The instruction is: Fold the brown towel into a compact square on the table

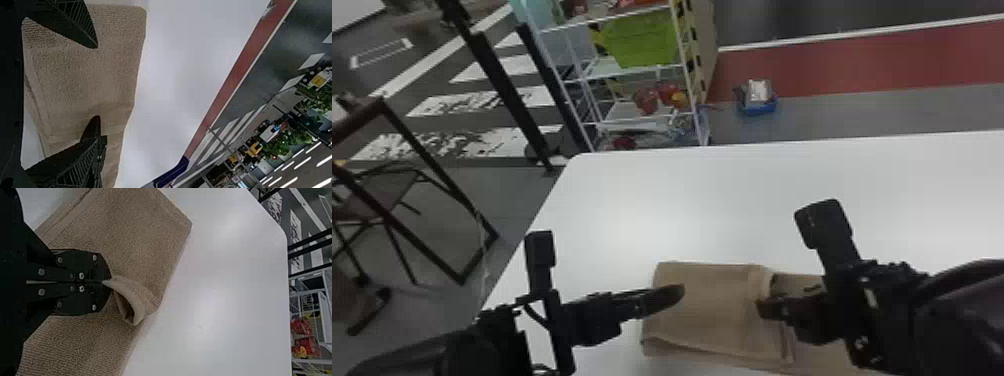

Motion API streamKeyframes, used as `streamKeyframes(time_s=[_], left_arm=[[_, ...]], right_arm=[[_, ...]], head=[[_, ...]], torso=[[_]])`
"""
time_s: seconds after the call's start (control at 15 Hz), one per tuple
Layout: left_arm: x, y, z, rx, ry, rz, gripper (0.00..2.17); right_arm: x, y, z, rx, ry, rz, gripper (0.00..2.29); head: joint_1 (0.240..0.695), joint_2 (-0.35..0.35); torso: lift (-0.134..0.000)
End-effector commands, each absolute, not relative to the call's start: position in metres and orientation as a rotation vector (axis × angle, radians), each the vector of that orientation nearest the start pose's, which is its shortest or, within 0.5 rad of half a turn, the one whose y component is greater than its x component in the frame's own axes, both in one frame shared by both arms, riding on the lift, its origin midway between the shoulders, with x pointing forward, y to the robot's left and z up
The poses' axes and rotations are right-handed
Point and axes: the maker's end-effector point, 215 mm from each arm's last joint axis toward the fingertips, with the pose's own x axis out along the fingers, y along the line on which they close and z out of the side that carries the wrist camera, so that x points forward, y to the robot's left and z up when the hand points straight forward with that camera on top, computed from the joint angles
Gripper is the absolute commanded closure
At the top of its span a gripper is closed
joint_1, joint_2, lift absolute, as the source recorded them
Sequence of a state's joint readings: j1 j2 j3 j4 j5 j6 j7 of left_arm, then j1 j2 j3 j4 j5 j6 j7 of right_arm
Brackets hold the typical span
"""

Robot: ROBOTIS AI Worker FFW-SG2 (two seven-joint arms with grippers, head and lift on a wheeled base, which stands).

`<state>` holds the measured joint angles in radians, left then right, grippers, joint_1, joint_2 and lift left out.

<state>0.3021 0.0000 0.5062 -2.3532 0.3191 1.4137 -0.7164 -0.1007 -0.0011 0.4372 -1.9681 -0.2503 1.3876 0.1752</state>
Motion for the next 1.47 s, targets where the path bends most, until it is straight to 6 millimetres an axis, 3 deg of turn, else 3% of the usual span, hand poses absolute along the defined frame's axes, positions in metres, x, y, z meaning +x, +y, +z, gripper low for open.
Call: streamKeyframes(time_s=[0.0, 0.2, 0.4, 0.6, 0.73, 0.8, 0.87, 1.07, 1.2, 1.27, 1.4], left_arm=[[0.365, 0.241, -0.384, -0.563, 0.720, -0.420, 0.04], [0.364, 0.241, -0.384, -0.562, 0.720, -0.419, 0.04], [0.363, 0.241, -0.385, -0.562, 0.722, -0.419, 0.04], [0.362, 0.246, -0.385, -0.559, 0.721, -0.407, 0.04], [0.362, 0.249, -0.385, -0.558, 0.719, -0.402, 0.04], [0.362, 0.249, -0.385, -0.558, 0.720, -0.401, 0.04], [0.362, 0.249, -0.385, -0.558, 0.720, -0.401, 0.04], [0.361, 0.249, -0.386, -0.554, 0.723, -0.399, 0.04], [0.357, 0.248, -0.388, -0.555, 0.730, -0.398, 0.04], [0.357, 0.248, -0.388, -0.556, 0.734, -0.399, 0.04], [0.357, 0.246, -0.389, -0.551, 0.738, -0.398, 0.04]], right_arm=[[0.399, 0.061, -0.438, 0.008, 0.938, 0.764, 1.42], [0.392, 0.063, -0.427, 0.024, 0.915, 0.777, 1.42], [0.399, 0.045, -0.406, 0.069, 0.884, 0.757, 1.42], [0.390, 0.027, -0.390, 0.103, 0.885, 0.751, 1.42], [0.377, 0.010, -0.379, 0.124, 0.888, 0.756, 1.42], [0.380, -0.006, -0.371, 0.135, 0.873, 0.731, 1.42], [0.388, -0.018, -0.357, 0.171, 0.840, 0.723, 1.42], [0.401, -0.050, -0.341, 0.232, 0.799, 0.688, 1.42], [0.415, -0.083, -0.324, 0.296, 0.756, 0.662, 1.42], [0.415, -0.094, -0.320, 0.320, 0.749, 0.665, 1.42], [0.397, -0.100, -0.337, 0.344, 0.791, 0.671, 1.42]], head=[[0.695, 0.350], [0.695, 0.350], [0.695, 0.350], [0.695, 0.350], [0.695, 0.350], [0.695, 0.350], [0.695, 0.350], [0.695, 0.341], [0.695, 0.309], [0.695, 0.290], [0.695, 0.241]], torso=[[-0.123], [-0.123], [-0.123], [-0.123], [-0.123], [-0.123], [-0.123], [-0.123], [-0.123], [-0.123], [-0.123]])
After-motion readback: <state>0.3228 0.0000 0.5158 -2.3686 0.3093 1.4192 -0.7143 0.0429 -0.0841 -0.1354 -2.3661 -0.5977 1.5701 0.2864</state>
